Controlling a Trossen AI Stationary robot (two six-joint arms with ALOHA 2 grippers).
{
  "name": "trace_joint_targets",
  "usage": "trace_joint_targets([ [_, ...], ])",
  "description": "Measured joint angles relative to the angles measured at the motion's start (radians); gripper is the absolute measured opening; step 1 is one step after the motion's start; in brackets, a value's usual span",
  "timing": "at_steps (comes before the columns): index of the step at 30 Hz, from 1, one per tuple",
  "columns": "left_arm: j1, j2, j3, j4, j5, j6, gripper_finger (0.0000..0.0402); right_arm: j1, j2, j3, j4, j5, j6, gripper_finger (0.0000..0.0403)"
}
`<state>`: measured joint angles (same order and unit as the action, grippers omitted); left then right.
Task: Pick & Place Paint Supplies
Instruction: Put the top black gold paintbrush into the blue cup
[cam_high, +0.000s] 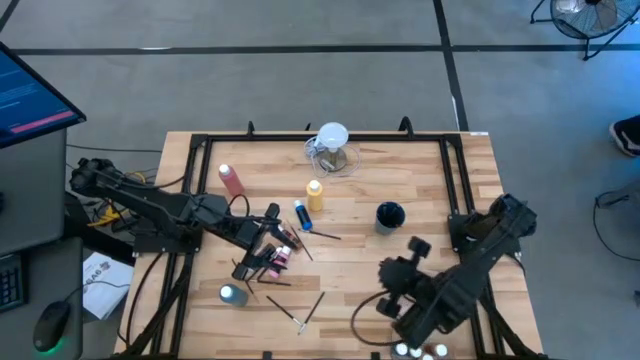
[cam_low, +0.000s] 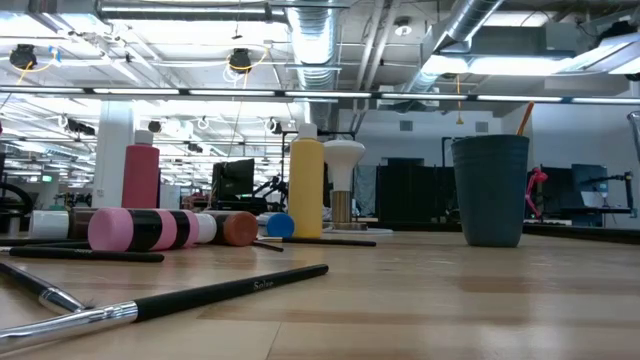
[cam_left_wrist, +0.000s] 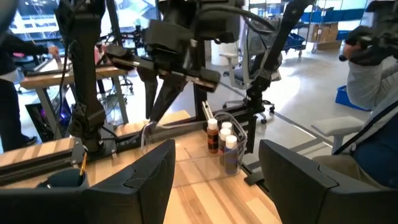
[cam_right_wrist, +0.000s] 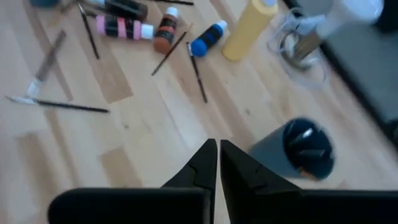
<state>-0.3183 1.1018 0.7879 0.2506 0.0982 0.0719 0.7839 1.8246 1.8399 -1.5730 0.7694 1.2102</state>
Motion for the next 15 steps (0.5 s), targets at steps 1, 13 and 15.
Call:
trace_joint_targets([
  [1, 0.000, -0.005, 0.000, -0.004, 0.000, 0.000, 0.0219, 0.008, -0.015, -0.010, 0.009, -0.004, 0.024, 0.0013],
  [13, -0.029, -0.018, 0.000, -0.034, 0.000, -0.043, 0.0219, 0.110, -0.038, -0.045, 0.023, -0.509, 0.467, 0.0017],
  [15, -0.040, -0.018, 0.000, -0.035, 0.000, -0.052, 0.0219, 0.138, -0.038, -0.045, 0.037, -0.582, 0.577, 0.0018],
])
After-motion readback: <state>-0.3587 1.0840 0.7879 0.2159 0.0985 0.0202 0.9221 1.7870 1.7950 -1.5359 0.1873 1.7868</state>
